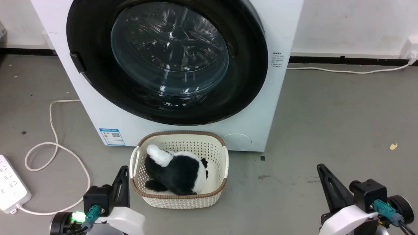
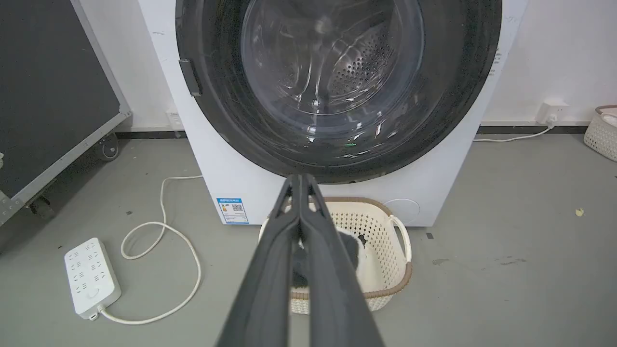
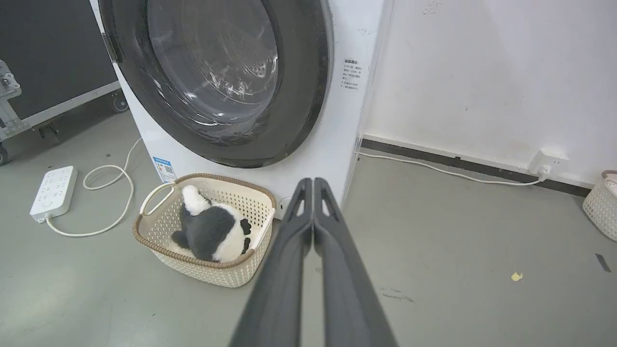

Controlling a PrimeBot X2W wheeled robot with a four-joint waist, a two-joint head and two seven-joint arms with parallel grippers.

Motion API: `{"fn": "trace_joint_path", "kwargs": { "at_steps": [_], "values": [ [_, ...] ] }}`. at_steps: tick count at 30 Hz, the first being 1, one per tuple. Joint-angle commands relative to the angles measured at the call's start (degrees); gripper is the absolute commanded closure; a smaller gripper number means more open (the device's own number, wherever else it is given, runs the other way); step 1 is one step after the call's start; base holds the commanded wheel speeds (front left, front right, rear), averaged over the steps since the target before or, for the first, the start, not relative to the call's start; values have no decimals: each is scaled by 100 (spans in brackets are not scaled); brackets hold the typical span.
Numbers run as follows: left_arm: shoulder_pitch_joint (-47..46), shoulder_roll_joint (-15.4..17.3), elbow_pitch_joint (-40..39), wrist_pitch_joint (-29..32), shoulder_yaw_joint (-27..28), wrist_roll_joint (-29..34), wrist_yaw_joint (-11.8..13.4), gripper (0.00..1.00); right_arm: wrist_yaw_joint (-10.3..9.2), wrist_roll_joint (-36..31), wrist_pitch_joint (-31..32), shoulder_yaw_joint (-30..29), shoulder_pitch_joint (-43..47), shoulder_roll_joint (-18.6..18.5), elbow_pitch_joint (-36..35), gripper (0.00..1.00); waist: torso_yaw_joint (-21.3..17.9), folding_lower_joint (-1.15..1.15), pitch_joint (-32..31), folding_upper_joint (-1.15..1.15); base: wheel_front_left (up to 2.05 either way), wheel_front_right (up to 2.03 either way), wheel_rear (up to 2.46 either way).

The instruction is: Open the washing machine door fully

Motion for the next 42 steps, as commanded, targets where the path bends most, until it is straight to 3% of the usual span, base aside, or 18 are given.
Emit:
{"fn": "trace_joint_path", "kwargs": {
  "at_steps": [1, 42],
  "values": [
    [-85, 8, -23, 2, -4, 52, -25, 100, -9, -29, 3, -4, -72, 30, 13, 100, 0, 0, 0, 0, 0, 0, 0],
    [-85, 8, -23, 2, -4, 52, -25, 100, -9, -29, 3, -4, -72, 30, 13, 100, 0, 0, 0, 0, 0, 0, 0]
  ]
}}
